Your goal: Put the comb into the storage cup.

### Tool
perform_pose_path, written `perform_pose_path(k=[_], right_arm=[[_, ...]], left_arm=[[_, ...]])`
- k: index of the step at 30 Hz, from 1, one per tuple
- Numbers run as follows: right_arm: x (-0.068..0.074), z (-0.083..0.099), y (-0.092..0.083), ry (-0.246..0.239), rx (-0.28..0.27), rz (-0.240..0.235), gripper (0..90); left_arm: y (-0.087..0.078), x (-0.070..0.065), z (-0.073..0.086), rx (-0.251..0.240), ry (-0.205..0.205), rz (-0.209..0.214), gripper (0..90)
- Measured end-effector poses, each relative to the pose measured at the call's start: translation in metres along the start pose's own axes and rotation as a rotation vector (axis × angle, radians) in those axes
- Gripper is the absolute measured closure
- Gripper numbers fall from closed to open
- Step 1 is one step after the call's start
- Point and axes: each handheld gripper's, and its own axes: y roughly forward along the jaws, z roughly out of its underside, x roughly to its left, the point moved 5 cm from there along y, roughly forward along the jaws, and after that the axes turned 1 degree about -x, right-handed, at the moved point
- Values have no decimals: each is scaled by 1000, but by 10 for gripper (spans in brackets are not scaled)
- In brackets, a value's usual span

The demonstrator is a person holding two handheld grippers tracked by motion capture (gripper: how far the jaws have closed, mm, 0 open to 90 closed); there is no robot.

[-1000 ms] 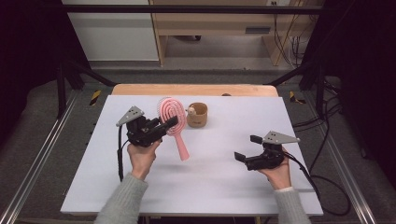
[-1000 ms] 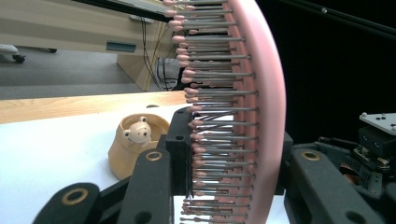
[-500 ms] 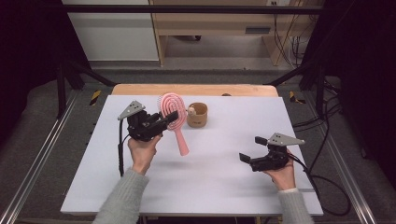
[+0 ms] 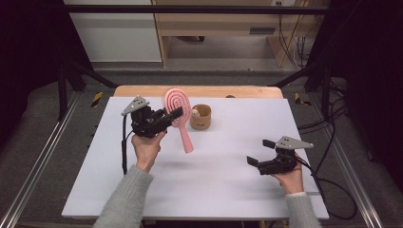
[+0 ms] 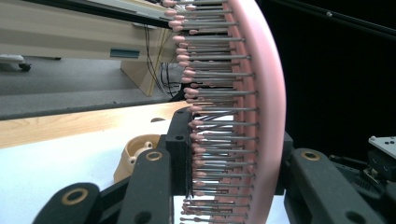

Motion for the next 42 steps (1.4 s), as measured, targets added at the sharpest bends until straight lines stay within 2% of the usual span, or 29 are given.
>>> perform_pose_path(k=[21,42], right_arm=[[-3,3,-1,13,4,4,2],[-3,3,-2,19,1,3,2]], left_arm=[[19,-1,-22,0,19,-8,634],[45,-1,-35,11,39,-14,634]])
